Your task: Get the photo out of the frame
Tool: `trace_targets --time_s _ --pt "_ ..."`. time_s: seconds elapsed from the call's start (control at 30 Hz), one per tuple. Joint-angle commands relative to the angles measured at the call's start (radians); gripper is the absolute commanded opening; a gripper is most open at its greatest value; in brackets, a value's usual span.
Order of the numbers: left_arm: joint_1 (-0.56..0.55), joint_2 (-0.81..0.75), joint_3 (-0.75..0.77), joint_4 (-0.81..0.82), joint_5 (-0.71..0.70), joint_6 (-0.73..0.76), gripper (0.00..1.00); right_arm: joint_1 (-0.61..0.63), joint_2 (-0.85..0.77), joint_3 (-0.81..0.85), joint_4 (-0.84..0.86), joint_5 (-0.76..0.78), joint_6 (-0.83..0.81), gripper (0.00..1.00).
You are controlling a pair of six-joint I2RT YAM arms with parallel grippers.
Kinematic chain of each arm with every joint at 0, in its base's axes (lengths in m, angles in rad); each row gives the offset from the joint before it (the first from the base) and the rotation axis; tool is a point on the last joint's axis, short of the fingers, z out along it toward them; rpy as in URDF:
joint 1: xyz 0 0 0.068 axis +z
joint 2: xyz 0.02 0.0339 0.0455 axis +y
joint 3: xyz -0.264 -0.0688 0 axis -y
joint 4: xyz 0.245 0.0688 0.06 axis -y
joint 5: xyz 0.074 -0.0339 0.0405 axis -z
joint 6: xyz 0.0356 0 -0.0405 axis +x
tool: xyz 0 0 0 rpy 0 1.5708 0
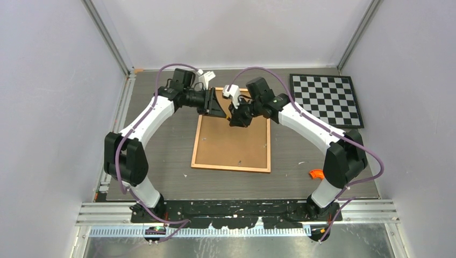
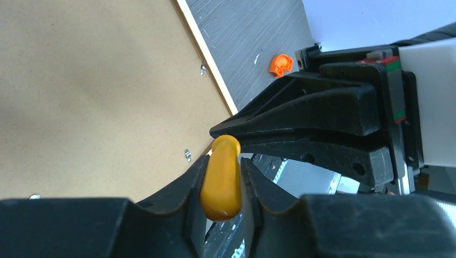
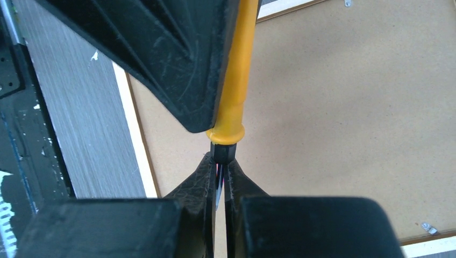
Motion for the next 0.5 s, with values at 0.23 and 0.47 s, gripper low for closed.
trace_targets --time_s 0.23,0.47 --pt "-0.008 0.009 0.040 -0.034 0.050 -0.014 0.38 0.028 -0.076 -0.047 0.109 0.149 -0.076 0.01" --pt "0.003 0.018 0.034 -0.029 0.008 -0.041 0.39 0.029 -0.085 -0.062 0.124 0.163 -0.079 0.01"
